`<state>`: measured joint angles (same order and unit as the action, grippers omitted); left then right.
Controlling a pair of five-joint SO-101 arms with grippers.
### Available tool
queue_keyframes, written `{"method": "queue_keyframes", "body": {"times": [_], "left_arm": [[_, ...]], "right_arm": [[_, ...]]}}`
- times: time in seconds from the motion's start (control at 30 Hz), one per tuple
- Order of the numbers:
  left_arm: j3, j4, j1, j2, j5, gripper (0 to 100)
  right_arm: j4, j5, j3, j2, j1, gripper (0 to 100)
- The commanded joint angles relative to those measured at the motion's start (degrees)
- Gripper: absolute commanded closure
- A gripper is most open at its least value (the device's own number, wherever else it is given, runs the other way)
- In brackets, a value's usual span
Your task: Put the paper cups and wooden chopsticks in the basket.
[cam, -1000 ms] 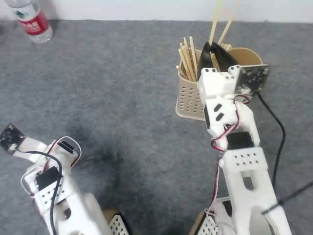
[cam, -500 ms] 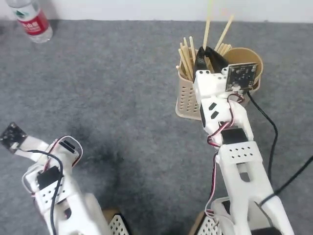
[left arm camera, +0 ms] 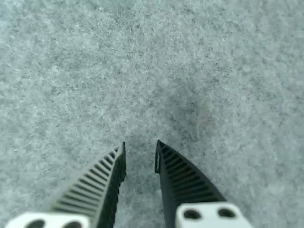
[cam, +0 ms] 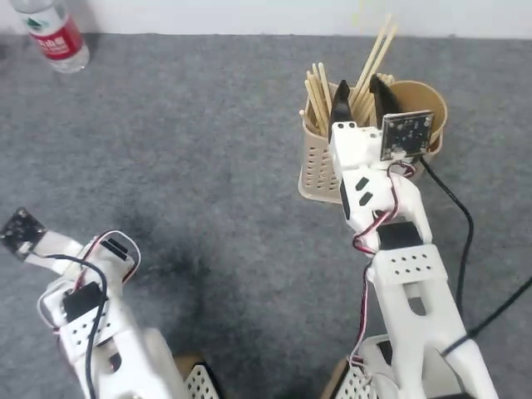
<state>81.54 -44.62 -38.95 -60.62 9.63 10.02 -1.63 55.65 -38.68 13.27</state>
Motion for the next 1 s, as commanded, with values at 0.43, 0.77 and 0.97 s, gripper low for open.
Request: {"method": "queue_keyframes", "body": {"times": [0.43, 0.77, 0.97], "left_arm": [[-0.9, 0.7, 0.4, -0.8, -0.1, 91], [-0.9, 0.7, 0.4, -0.8, -0.3, 91], [-0.8, 0.7, 0.4, -0.8, -0.3, 91]], "right_arm": [[-29.6, 0.8, -19.4, -12.0, -10.1, 84.3], [-27.3, 0.9, -29.1, -4.4, -14.5, 84.4], [-36.0, 8.6, -56.6, 18.0, -13.9, 99.8]]}}
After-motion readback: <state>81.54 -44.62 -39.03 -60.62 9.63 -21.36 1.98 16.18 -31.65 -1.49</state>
